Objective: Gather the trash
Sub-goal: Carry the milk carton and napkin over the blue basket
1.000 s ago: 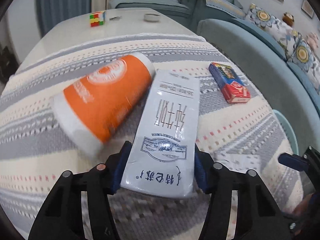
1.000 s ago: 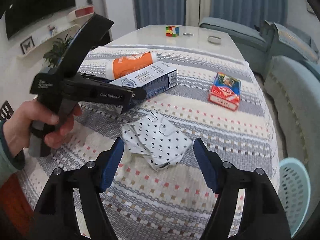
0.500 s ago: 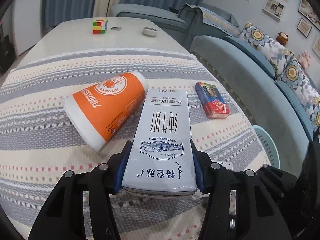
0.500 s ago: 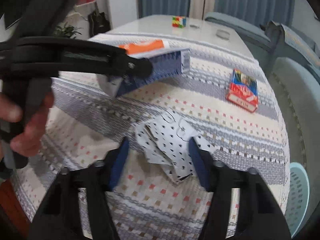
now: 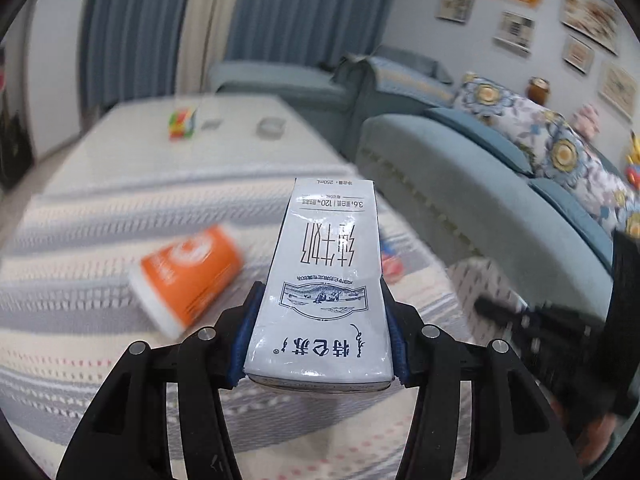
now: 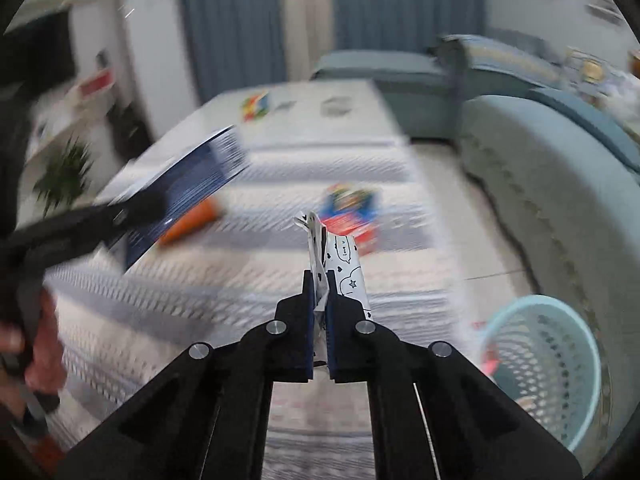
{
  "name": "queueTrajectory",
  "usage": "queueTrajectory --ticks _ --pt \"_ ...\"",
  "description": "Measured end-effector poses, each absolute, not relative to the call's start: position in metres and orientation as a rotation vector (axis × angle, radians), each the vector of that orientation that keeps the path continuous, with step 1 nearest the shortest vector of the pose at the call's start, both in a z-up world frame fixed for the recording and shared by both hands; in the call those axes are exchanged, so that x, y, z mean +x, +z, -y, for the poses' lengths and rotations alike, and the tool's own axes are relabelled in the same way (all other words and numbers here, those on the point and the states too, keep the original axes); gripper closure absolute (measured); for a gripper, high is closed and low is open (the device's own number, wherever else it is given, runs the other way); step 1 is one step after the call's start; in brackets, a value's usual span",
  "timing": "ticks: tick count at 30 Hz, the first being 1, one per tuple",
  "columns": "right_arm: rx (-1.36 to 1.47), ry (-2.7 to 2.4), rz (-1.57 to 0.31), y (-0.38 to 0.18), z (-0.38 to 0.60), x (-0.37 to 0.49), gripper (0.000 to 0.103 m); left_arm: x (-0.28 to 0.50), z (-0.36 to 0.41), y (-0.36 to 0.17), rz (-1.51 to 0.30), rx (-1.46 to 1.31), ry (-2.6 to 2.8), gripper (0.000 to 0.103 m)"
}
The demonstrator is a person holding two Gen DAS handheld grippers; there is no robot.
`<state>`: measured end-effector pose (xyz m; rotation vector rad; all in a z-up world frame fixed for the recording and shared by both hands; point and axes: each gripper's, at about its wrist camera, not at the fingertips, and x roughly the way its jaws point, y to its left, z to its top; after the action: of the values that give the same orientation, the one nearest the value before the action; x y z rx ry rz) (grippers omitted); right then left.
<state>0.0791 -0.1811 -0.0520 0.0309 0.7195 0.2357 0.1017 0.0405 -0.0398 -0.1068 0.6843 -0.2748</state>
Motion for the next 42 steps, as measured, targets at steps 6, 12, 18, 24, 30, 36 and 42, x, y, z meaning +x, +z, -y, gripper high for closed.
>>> queueTrajectory --ticks 6,12,18,24,30,36,42 --pt "0.177 0.072 -0.654 -0.026 0.271 0.066 0.1 0.085 0.028 -0.002 -0.618 -0.121 -0.386 0.052" --pt "0.304 -0.045 -0.649 -0.025 0.348 0.053 0.1 0.076 0.101 0.009 -0.61 -0.087 -0.473 0.052" --pt "0.362 -0.107 -0.698 -0.038 0.386 0.045 0.1 0.075 0.158 -0.005 -0.645 -0.042 -0.531 0.052" --pt "0.421 -0.161 -0.77 -0.055 0.411 0.046 0.1 0.082 0.194 -0.033 -0.72 0.001 -0.547 0.052" --pt "0.424 -0.207 -0.853 -0.08 0.42 0.052 0.1 0.084 0.207 -0.053 -0.787 0.044 -0.55 0.052" --pt "0.459 -0.224 -0.875 -0.084 0.431 0.05 0.1 0.085 0.218 -0.059 -0.804 0.056 -0.554 0.052" --pt "0.471 -0.24 -0.883 -0.083 0.433 0.049 0.099 0.084 0.228 -0.068 -0.819 0.055 -0.578 0.051"
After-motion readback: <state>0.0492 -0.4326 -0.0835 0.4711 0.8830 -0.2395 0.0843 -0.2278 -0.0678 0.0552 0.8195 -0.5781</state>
